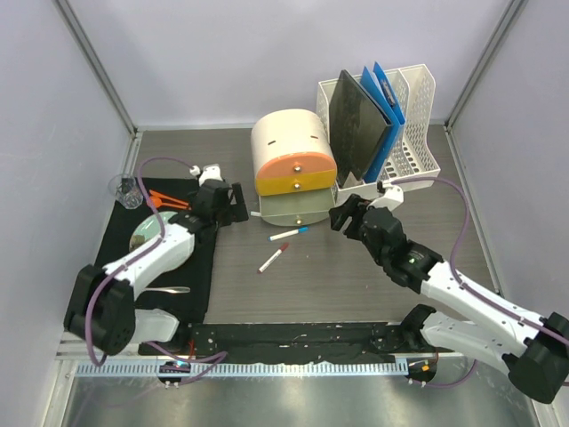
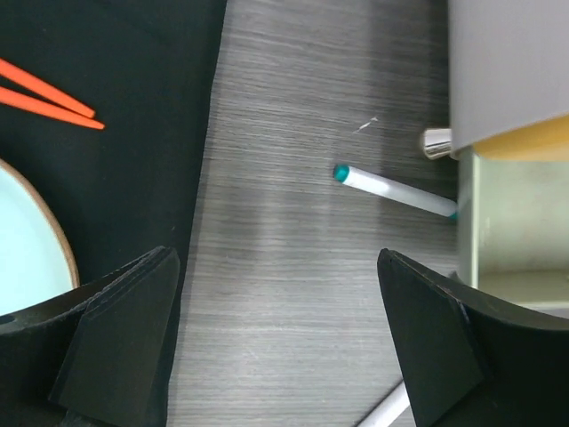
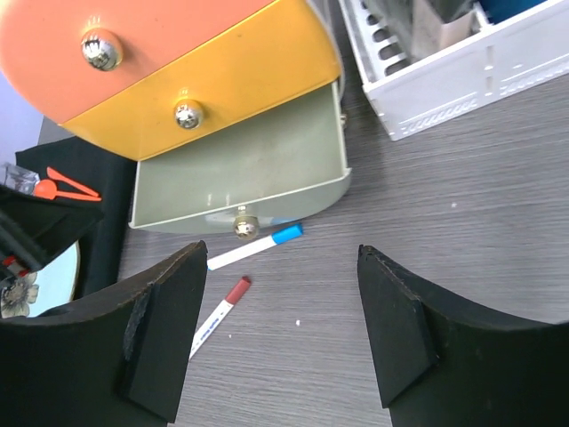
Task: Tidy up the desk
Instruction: Pick up the stationery from the center of the board.
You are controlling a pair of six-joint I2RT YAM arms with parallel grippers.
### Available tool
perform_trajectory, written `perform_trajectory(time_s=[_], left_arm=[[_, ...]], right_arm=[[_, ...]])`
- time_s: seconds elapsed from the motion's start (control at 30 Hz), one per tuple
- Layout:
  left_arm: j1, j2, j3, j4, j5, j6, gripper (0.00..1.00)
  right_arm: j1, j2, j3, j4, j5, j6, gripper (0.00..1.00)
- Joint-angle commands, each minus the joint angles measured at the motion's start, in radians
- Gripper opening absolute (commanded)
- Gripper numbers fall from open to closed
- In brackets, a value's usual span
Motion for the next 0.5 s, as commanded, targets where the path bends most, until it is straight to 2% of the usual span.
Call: perform_trajectory(time_s=[0.0,0.1,0.23,0.47], left_arm=[[0.008,0.102,0.115,-0.044,-0.038,0.000,1.00],[0.014,0.154,0.143,-0.026,-0.066,-0.008,1.00],[0.035,0.284,0.232,-0.041,-0.038,-0.007,1.00],[0.045,0.415,0.305,-0.047,0.002,0.006,1.00]], right_arm=[[0.004,-0.065,0.039,-0.073,0.084,0.004,0.76],[0.003,-0.088,0.033,-0.092,0.090,0.003,0.77],[0.004,-0.111,0.013,-0.105,0.098,0.006,0.78],[0.003,-0.138,-0.006,-0.135,0.118,0.014,0.80]])
